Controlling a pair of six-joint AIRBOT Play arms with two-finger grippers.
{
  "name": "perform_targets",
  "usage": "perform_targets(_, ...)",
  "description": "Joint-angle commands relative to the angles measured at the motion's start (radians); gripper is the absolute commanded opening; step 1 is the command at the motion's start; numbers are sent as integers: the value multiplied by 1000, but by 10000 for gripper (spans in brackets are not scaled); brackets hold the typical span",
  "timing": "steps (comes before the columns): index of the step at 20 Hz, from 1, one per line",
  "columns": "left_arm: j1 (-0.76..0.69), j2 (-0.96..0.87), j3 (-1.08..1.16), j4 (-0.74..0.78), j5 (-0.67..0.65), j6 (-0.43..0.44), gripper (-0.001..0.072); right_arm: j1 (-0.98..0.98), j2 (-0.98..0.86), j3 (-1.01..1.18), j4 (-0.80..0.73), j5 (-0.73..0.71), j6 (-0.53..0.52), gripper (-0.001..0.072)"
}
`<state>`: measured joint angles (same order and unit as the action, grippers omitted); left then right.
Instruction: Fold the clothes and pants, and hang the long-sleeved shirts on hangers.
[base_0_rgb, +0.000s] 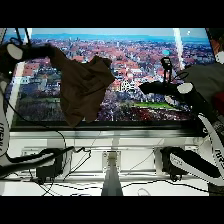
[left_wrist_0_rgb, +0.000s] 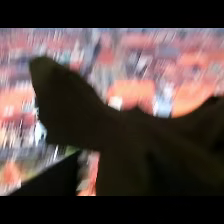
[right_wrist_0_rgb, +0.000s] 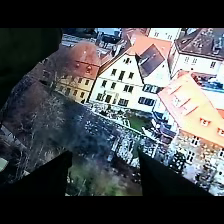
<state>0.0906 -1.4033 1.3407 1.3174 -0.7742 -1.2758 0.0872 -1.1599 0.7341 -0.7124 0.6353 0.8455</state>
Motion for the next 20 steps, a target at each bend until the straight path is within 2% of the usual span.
perform_targets(1,132,-10,-16,74,-448,-18,8,1,0,-1,-3,-64,-2,479)
perform_targets(4,224,9,-111,8,-601,-18,16,1,0,-1,-4,-97,-2,479)
perform_targets(6,248,74,-260,-90,-630,12,16,1,0,-1,-6,-114,-2,479)
perform_targets(7,248,130,-357,-127,-600,19,16,1,0,-1,-5,-121,-2,480)
perform_targets(10,248,347,-681,-232,-383,14,17,1,0,-1,-5,-136,-2,479)
perform_targets(11,248,405,-776,-281,-319,-5,114,1,0,-1,-5,-143,-2,479)
perform_targets(12,246,443,-852,-345,-281,-3,478,1,0,-1,-5,-156,-2,479)
perform_targets(13,246,459,-907,-404,-248,-3,710,1,0,-1,-4,-167,-2,479)
perform_targets(14,246,457,-947,-448,-228,-2,678,1,0,-1,-4,-170,-1,479)
perform_targets(15,245,446,-970,-471,-205,1,676,1,0,-1,-4,-168,3,479)
perform_targets(16,245,428,-981,-485,-178,1,634,1,0,-1,-3,-164,3,479)
perform_targets(19,223,364,-980,-537,-95,19,382,1,-3,3,8,-167,20,478)
perform_targets(20,207,346,-980,-576,-76,63,256,1,-18,20,6,-145,37,478)
